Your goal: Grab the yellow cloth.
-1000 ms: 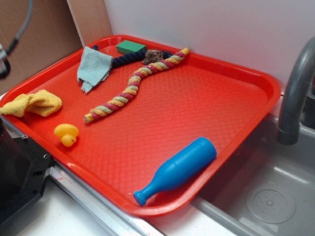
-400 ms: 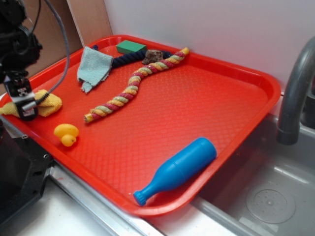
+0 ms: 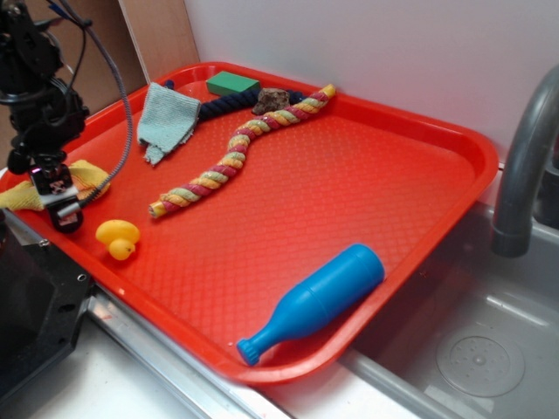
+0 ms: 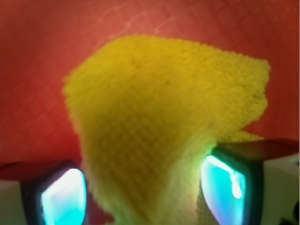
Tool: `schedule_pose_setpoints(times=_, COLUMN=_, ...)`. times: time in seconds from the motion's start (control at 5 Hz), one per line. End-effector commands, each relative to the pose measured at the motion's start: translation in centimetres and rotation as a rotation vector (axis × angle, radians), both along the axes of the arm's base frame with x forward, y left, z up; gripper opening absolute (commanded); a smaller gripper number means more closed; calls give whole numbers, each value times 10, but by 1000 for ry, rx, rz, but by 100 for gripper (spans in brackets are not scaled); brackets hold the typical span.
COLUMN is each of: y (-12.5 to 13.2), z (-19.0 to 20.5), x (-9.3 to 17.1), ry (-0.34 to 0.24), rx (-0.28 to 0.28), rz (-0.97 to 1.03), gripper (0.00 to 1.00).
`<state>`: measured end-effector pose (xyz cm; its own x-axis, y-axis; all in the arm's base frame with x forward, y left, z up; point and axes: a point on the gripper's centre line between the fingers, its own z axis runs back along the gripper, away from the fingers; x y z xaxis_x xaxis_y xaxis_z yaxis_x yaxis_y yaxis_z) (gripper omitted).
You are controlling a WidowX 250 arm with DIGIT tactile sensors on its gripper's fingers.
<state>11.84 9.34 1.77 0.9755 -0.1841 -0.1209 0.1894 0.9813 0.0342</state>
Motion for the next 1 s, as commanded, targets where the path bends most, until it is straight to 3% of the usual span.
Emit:
schedule_pose_setpoints(times=0.0, y=-9, z=12, x=3, ry=-33, rx=27, rz=-11, gripper=0)
schedule_pose_setpoints(times=0.2, y=-22, z=49, x=16, ry=-50, rx=52, rz=-1, gripper=0)
schedule_pose_setpoints(times=0.4, y=-55, z=99, x=41, ry=-110, rx=89, rz=0, gripper=0)
schedule_pose_setpoints(times=0.6, y=-73, z=153, x=54, ry=-142, rx=-23, rz=70, gripper=0)
schedule_pose_setpoints(times=0.8, y=-103, z=205, x=68, ry=-204, rx=-69, rz=51, gripper=0)
